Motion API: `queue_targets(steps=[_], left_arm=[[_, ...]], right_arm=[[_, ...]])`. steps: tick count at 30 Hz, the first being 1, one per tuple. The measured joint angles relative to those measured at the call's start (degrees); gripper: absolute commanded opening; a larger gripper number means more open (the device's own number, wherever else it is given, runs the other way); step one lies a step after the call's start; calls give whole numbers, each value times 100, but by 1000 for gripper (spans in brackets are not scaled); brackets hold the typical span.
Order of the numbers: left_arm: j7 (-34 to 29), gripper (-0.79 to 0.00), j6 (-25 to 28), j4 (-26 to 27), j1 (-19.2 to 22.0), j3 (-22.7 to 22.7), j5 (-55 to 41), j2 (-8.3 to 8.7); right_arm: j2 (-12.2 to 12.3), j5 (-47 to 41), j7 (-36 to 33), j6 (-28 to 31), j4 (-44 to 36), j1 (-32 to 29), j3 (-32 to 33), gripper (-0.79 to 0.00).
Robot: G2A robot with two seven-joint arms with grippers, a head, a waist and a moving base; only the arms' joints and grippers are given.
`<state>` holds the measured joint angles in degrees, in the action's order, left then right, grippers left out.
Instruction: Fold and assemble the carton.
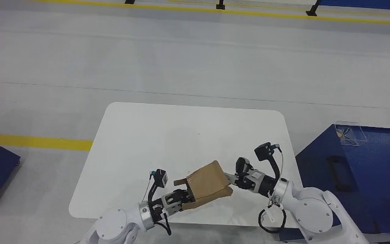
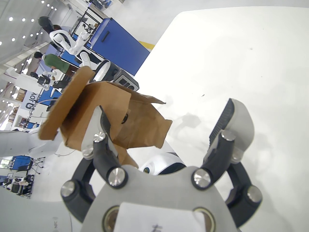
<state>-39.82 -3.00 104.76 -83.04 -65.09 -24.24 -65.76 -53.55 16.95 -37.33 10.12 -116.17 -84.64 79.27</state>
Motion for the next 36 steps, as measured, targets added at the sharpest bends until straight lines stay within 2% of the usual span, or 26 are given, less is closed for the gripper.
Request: queue_targets(steps=[13,25,32,36], left_arm=[[-6,-785,-159,-100,86,9,-259,-9],[271,-785,-481,-383,294,47,-799,-68],[516,-785,-481,-470,351,-42,-1106,-96],[596,-785,-486,-449,340,-100,-1266,-104]], right_arm=[[-88,-204,-83,-74,306,406,-436,0],[-83,-389,-25,-41,425,342,-130,0],[-44,-207,154,-83,262,50,350,0],[-39,-58,46,-114,252,-39,349,0]])
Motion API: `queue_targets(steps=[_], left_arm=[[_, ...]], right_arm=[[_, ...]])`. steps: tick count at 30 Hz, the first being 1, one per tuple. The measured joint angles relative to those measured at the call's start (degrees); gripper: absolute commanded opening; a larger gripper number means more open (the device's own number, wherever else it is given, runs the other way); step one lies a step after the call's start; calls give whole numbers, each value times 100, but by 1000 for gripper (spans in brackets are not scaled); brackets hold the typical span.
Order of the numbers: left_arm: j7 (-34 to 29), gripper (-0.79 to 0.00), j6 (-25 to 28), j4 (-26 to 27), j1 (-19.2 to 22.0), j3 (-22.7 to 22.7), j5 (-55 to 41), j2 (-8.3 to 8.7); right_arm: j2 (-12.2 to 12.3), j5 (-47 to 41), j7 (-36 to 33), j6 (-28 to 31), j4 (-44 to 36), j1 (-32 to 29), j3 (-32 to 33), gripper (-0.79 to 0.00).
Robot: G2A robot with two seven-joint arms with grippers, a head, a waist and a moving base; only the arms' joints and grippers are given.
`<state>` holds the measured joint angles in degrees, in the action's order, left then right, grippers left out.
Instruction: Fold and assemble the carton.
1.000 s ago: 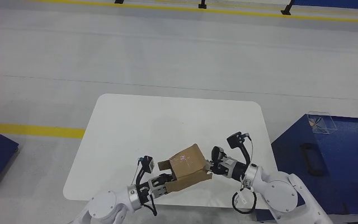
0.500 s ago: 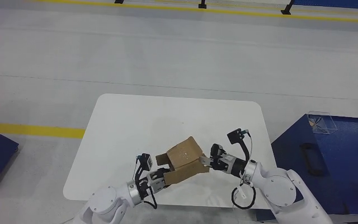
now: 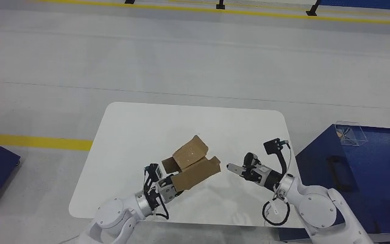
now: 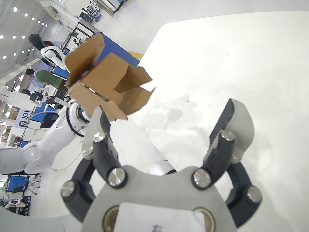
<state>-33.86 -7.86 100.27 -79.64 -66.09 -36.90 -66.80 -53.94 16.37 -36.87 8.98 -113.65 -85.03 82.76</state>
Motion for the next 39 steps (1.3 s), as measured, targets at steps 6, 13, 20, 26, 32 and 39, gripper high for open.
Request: queue_targets(steps=[6,13,20,26,32,39], left_arm=[[-10,-785,0,14,8,54,-2,-13],[-212,-785,565,177,-102,77,488,7],[-283,-785,1008,240,-260,124,811,15],[-278,-785,1022,205,-237,156,830,5],[-280,-785,968,152,-182,185,806,-6],[-182,-785,800,94,-121,185,684,-23]], right_arm=[[-50,328,92,-95,167,201,-379,0],[-107,533,181,-108,252,428,-714,0],[-113,594,213,154,100,316,-726,0],[-115,655,250,320,-34,212,-705,0],[-116,629,299,312,-101,117,-607,0],[-141,664,269,155,10,209,-671,0]])
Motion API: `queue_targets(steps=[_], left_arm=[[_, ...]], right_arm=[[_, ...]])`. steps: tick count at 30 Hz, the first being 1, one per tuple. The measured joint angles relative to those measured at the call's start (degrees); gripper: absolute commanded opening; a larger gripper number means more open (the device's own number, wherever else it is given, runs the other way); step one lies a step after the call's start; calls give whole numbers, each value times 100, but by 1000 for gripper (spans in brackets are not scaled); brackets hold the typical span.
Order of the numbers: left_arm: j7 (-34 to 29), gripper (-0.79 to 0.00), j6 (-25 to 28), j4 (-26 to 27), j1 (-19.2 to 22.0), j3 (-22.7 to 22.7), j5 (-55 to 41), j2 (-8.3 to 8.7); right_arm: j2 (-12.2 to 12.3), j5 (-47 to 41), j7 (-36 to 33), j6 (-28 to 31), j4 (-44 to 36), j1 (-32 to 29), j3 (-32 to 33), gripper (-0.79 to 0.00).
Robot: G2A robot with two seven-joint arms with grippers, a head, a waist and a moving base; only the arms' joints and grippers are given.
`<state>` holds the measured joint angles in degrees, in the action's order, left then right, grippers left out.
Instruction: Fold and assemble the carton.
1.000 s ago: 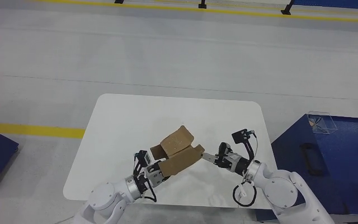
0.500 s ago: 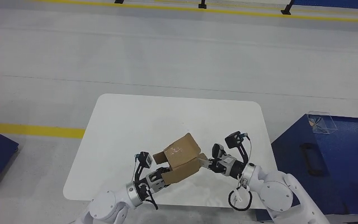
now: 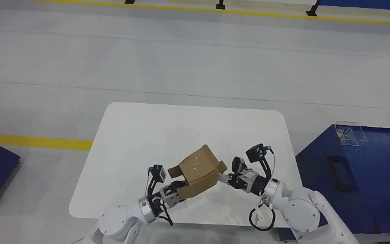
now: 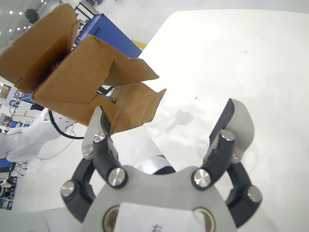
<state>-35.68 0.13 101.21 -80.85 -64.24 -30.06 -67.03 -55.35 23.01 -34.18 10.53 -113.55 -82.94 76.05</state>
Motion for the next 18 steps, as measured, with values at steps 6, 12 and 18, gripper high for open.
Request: queue_targets(steps=[6,12,18], left_arm=[[-4,-785,-46,-11,23,4,13,-4],[-10,-785,-16,-4,-22,-11,68,-1],[51,-785,30,36,-74,-18,213,4]], right_arm=[[-22,21,93,-31,61,83,-11,0],[-22,117,163,-216,97,134,172,0],[-38,985,563,-607,48,162,181,0]])
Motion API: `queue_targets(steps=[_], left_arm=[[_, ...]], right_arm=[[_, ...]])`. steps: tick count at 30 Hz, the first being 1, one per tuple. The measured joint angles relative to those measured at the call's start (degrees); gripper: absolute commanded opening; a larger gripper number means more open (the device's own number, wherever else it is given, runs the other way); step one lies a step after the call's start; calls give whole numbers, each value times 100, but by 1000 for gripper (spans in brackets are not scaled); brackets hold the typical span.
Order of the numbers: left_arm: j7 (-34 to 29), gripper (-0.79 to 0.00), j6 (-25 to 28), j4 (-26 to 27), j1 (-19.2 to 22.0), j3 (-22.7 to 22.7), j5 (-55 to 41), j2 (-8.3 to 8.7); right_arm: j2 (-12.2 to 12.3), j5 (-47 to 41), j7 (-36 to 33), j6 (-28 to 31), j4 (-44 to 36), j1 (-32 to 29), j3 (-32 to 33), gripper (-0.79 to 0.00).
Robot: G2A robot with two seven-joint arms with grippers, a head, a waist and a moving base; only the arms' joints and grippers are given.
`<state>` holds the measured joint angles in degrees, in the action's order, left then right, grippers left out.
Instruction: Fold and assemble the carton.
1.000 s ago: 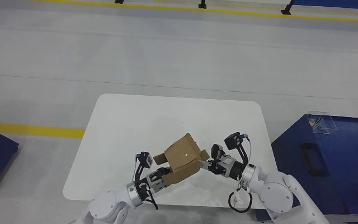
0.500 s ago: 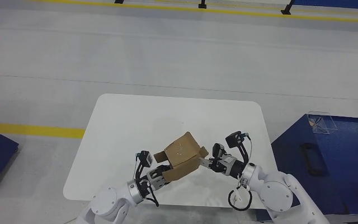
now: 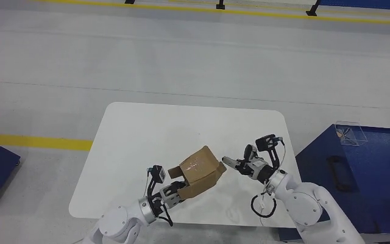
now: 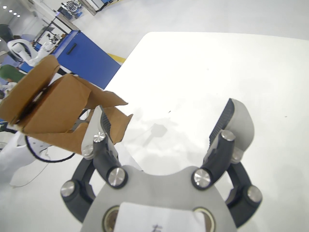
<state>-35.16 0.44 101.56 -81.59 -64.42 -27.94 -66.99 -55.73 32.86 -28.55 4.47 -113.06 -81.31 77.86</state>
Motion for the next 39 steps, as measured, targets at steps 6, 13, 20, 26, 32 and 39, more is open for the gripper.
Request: queue_targets(steps=[6,13,20,26,32,39], left_arm=[[-25,-785,107,52,-73,20,143,5],[-48,-785,120,32,-73,62,343,9],[-76,-785,101,15,-86,16,302,14],[-20,-785,8,-52,-33,9,162,1],[44,-785,-42,-70,31,71,261,-13],[16,-785,-61,-45,42,52,237,-14]], right_arm=[[-57,994,311,-356,-2,140,-370,0],[-123,1713,296,-359,76,338,-811,0],[-156,1665,141,-155,79,334,-873,0],[-177,1697,68,-164,-79,222,-901,0],[-220,2197,54,-297,-182,183,-1147,0],[-271,2293,75,-392,-213,231,-1212,0]])
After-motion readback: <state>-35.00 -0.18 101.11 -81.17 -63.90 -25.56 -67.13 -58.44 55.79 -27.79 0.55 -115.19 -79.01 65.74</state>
